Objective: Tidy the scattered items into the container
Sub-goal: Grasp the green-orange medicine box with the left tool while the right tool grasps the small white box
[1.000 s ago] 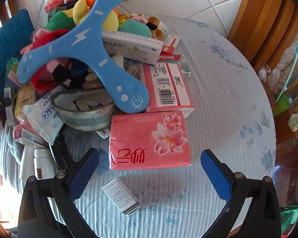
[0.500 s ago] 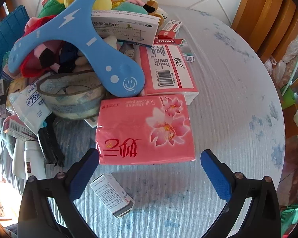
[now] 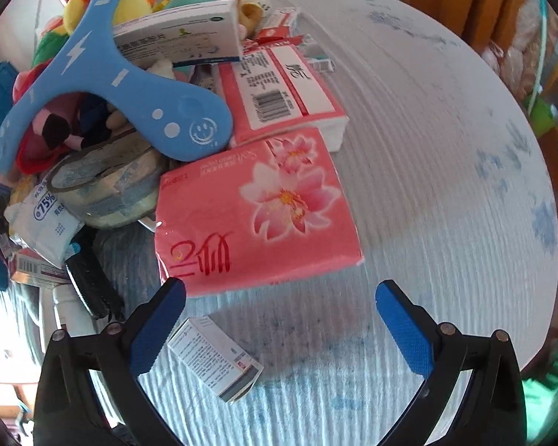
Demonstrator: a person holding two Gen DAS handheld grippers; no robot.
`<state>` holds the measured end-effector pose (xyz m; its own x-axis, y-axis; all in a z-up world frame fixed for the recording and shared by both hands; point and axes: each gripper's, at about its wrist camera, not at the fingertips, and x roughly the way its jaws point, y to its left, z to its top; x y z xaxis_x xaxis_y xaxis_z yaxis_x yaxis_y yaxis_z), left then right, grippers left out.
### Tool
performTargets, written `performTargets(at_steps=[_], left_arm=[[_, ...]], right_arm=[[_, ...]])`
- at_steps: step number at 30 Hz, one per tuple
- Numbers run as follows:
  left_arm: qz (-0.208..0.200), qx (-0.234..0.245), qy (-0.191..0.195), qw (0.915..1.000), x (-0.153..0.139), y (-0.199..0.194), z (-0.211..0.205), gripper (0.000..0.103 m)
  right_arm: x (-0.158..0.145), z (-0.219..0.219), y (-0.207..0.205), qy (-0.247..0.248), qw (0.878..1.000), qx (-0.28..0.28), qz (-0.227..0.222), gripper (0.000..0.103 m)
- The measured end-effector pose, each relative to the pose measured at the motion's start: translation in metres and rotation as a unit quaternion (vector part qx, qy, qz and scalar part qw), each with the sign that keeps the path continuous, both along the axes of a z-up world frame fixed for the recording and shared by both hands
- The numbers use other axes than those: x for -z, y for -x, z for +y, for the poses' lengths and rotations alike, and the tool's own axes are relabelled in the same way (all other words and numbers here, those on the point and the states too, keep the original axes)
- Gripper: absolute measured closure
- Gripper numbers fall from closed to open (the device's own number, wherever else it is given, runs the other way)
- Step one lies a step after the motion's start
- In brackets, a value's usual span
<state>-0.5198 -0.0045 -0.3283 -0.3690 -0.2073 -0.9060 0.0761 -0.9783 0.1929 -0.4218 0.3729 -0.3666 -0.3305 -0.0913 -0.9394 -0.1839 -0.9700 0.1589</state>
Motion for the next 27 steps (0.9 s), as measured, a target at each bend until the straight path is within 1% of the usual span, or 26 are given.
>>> performTargets(at_steps=[1,3,5,8,10,12,13,14,16,17,23,27], left_arm=[[0.006,0.006,0.007,0.9999,-0.004,-0.001,0.003,0.040],[0.015,0.014,0.007,0.9998,-0.011,-0.004,0.004,0.045],[0.016,0.019,0.004,0.9997,-0.014,-0.006,0.004,0.047],[0.021,0.021,-0.001,0.9996,-0.019,-0.010,-0.001,0.051],[0.025,0.020,-0.007,0.9995,-0.021,-0.012,0.005,0.054],[0.026,0.022,-0.011,0.9994,-0.024,-0.014,0.006,0.056],[0.026,0.022,-0.012,0.9993,-0.025,-0.015,0.005,0.057],[0.027,0.022,-0.012,0.9993,-0.022,-0.013,0.006,0.058],[0.030,0.021,-0.013,0.9992,-0.024,-0.014,0.003,0.060],[0.032,0.020,-0.013,0.9992,-0.024,-0.015,0.001,0.062],[0.047,0.009,-0.016,0.9987,-0.037,-0.023,-0.008,0.070],[0.056,0.000,-0.016,0.9983,-0.045,-0.029,-0.016,0.075]], right_arm=[[0.000,0.000,-0.005,0.008,1.000,0.003,-0.004,0.000],[-0.002,-0.008,-0.012,0.003,1.000,-0.019,-0.002,0.000],[0.000,-0.022,-0.018,-0.015,0.998,-0.066,-0.002,0.000],[0.008,-0.046,-0.024,-0.059,0.988,-0.140,-0.003,0.000],[0.017,-0.056,-0.025,-0.068,0.983,-0.172,-0.011,0.002],[0.026,-0.061,-0.024,-0.067,0.981,-0.181,-0.025,0.022],[0.031,-0.062,-0.023,-0.064,0.981,-0.182,-0.033,0.043],[0.034,-0.063,-0.022,-0.065,0.980,-0.183,-0.038,0.053],[0.034,-0.067,-0.021,-0.075,0.978,-0.189,-0.036,0.064],[0.033,-0.068,-0.020,-0.071,0.978,-0.191,-0.036,0.073],[0.017,-0.071,-0.019,-0.059,0.979,-0.194,-0.021,0.073],[0.006,-0.072,-0.018,-0.041,0.980,-0.196,-0.010,0.073]])
